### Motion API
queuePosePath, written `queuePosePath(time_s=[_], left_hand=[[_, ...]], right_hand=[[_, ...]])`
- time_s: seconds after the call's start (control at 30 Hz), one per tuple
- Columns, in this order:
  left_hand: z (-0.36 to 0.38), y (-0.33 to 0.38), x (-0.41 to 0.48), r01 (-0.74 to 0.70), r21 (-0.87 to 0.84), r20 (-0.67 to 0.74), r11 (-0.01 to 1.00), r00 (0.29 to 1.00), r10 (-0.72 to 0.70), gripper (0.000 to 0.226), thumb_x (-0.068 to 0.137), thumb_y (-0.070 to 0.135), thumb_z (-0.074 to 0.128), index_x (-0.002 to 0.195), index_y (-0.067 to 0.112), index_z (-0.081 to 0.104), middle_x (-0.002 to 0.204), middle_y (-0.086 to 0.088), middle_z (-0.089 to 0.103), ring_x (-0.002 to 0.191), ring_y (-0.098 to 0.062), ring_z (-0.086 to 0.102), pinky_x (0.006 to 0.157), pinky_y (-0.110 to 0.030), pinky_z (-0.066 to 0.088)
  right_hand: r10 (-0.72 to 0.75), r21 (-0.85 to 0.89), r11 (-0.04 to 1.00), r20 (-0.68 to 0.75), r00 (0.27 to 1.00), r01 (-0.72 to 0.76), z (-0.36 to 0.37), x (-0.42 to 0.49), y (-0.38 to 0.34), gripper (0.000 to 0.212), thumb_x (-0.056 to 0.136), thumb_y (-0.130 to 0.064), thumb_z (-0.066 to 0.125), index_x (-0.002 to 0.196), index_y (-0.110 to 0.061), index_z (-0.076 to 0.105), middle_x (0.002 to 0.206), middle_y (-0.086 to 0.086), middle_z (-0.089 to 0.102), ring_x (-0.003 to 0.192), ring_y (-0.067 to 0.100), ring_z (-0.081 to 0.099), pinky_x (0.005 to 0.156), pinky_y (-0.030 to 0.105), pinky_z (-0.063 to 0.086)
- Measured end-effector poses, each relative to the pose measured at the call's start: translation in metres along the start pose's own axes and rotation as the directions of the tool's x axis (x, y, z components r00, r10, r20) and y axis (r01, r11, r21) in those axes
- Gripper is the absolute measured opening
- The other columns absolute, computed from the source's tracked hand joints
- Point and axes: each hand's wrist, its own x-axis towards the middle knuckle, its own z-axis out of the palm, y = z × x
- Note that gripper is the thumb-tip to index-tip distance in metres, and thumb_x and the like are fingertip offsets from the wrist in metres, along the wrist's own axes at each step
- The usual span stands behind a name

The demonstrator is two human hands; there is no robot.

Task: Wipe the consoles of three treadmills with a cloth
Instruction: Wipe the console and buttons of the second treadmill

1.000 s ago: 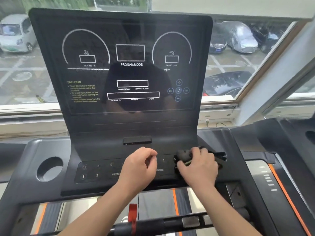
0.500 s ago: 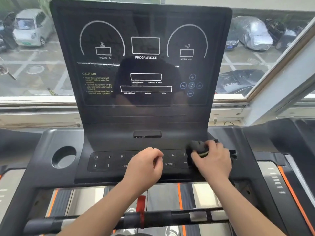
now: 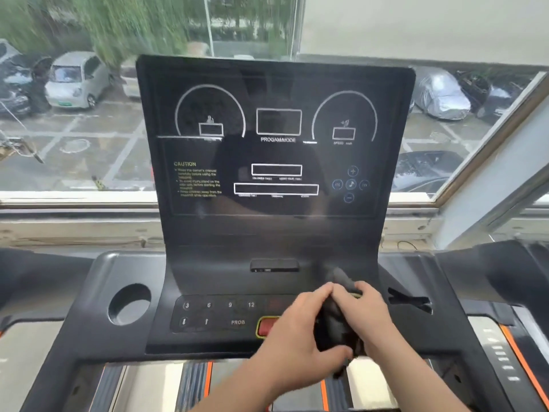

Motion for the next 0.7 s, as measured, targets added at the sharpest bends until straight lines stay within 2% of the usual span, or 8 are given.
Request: queuePosePath(time_s=[0.1,0.2,0.3,0.4,0.47,0.53,0.6,0.7], left_hand=[[-0.002,0.006,0.004,0.077,-0.341,-0.018,0.937,0.996,-0.088,0.096,0.08,0.041,0.079,0.155,0.056,0.022,0.153,0.027,0.038,0.139,0.011,0.04,0.115,-0.023,0.04],[-0.013,0.011,0.004,0.067,-0.501,-0.19,0.863,0.964,-0.185,0.074,0.088,0.029,0.076,0.144,0.059,0.038,0.14,0.024,0.057,0.126,0.008,0.056,0.106,-0.021,0.048],[-0.033,0.007,0.005,0.108,-0.631,-0.328,0.768,0.86,-0.39,0.052,0.09,0.023,0.075,0.121,0.06,0.054,0.112,0.021,0.072,0.1,0.005,0.069,0.078,-0.014,0.055],[-0.056,-0.008,0.012,0.053,-0.87,-0.311,0.491,0.714,-0.627,0.037,0.093,0.016,0.072,0.12,0.039,0.061,0.107,-0.004,0.075,0.089,-0.022,0.078,0.067,-0.035,0.064],[-0.071,-0.016,0.017,-0.028,-0.924,-0.317,0.382,0.617,-0.72,0.035,0.096,0.013,0.07,0.126,0.027,0.057,0.108,-0.013,0.073,0.085,-0.028,0.078,0.071,-0.042,0.065],[-0.082,-0.024,0.022,-0.102,-0.922,-0.365,0.372,0.547,-0.753,0.042,0.097,0.016,0.07,0.132,0.029,0.051,0.112,-0.01,0.07,0.089,-0.026,0.076,0.077,-0.041,0.064],[-0.086,-0.03,0.027,-0.149,-0.914,-0.397,0.377,0.518,-0.758,0.056,0.093,0.022,0.077,0.137,0.037,0.046,0.12,-0.005,0.067,0.101,-0.024,0.074,0.088,-0.042,0.062],[-0.08,-0.034,0.044,-0.103,-0.912,-0.393,0.397,0.499,-0.773,0.064,0.087,0.029,0.081,0.136,0.043,0.043,0.125,0.001,0.063,0.108,-0.021,0.07,0.096,-0.045,0.06]], right_hand=[[0.038,0.187,0.981,0.108,0.993,-0.058,0.008,-0.015,-0.027,0.017,0.094,-0.034,0.067,0.1,-0.018,0.069,0.094,0.01,0.077,0.088,0.028,0.076,0.083,0.049,0.064],[0.035,0.192,0.979,0.171,0.985,-0.068,0.025,-0.025,-0.046,0.033,0.095,-0.051,0.061,0.101,-0.021,0.074,0.093,0.005,0.08,0.086,0.023,0.078,0.082,0.046,0.065],[0.024,0.144,0.987,0.302,0.953,-0.07,0.038,-0.032,-0.06,0.052,0.097,-0.066,0.044,0.104,-0.028,0.079,0.094,0.003,0.081,0.069,0.017,0.07,0.066,0.035,0.056],[-0.066,0.109,0.993,0.272,0.96,0.038,0.04,-0.031,-0.068,0.049,0.101,-0.06,0.043,0.102,-0.028,0.08,0.096,0.0,0.08,0.07,0.022,0.068,0.057,0.035,0.046],[-0.13,0.116,0.987,0.152,0.98,0.113,0.037,-0.027,-0.071,0.036,0.105,-0.044,0.05,0.095,-0.026,0.079,0.093,-0.008,0.079,0.087,0.018,0.072,0.062,0.034,0.048],[-0.183,0.063,0.982,0.093,0.979,0.178,0.035,-0.02,-0.072,0.027,0.104,-0.033,0.056,0.09,-0.024,0.077,0.088,-0.007,0.077,0.088,0.015,0.071,0.066,0.031,0.049],[-0.151,0.053,0.988,0.099,0.984,0.146,0.035,-0.013,-0.068,0.024,0.102,-0.028,0.059,0.088,-0.021,0.077,0.086,-0.002,0.078,0.082,0.016,0.07,0.062,0.031,0.049],[-0.106,0.08,0.992,0.041,0.994,0.102,0.03,0.001,-0.056,0.018,0.099,-0.025,0.061,0.088,-0.023,0.075,0.087,0.0,0.078,0.078,0.015,0.069,0.063,0.031,0.049]])
